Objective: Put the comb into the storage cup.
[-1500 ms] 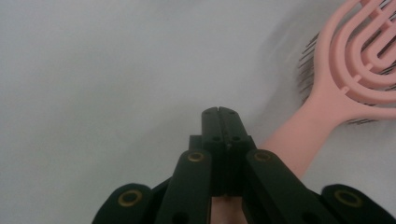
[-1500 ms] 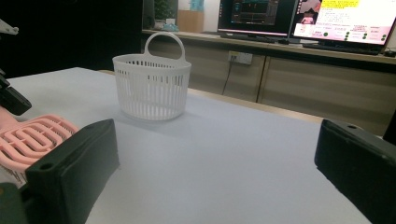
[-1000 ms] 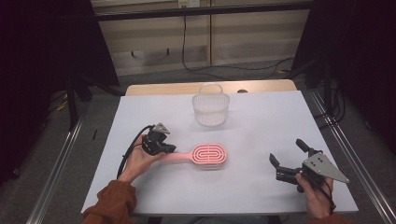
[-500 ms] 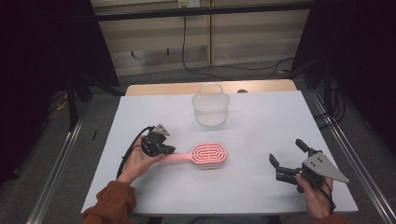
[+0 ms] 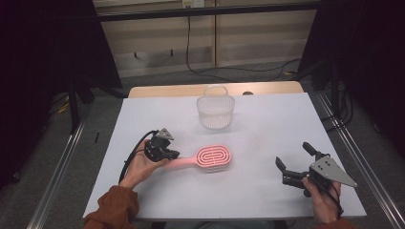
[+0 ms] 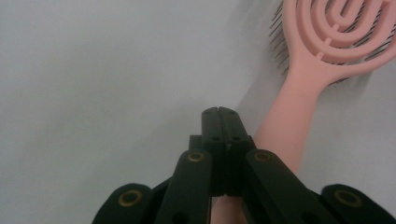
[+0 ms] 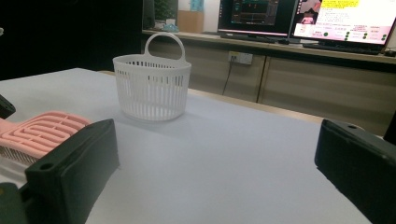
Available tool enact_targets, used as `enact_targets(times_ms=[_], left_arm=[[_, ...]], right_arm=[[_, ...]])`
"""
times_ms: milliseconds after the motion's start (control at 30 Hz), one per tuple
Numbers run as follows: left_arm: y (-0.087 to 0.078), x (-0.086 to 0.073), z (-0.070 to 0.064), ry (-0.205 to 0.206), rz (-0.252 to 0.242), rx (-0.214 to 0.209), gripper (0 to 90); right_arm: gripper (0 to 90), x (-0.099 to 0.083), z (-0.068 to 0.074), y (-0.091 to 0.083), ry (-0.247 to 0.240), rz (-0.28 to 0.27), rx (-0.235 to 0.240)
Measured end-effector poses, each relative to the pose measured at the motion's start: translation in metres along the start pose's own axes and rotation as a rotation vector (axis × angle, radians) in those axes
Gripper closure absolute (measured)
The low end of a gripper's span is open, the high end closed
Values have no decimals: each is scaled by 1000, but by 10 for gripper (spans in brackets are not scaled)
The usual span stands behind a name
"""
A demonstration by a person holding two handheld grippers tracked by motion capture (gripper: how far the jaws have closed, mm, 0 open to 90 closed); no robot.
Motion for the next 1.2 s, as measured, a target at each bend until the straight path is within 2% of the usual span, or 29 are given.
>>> enact_targets(times_ms=[300,333,433,600,800,933,1033,1200], left_arm=[[1,-1,-5,-6,-1,-12,900],[1,-2,-5,6,5,-15,900],[0,-1,-6,0,-2,-15,900],[0,-2,-7,14,8,-21,900],[0,-2,-9,4,8,-23,900],[0,-2,-11,23,18,-25,900],[0,-2,-13,11,7,-27,900],[-1,-4,-14,13,19,-43,900]], right_arm=[[0,0,1,0,-3,1,3],[0,0,1,0,-2,2,3],[0,0,0,0,-3,1,2],[0,0,1,0,-4,1,3],[0,0,1,0,-3,0,5],[0,0,1,0,-3,-1,4],[0,0,1,0,-4,1,3],[0,0,1,0,-2,-1,5]])
Point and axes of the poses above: each handheld gripper's, and its own axes: y roughly forward along the jaws, x roughly out of its top, z roughly to its left, the point moved 9 cm from there along y, roughly forward along the jaws, and after that the axes turned 4 degrees about y, right-handed, at the moved point
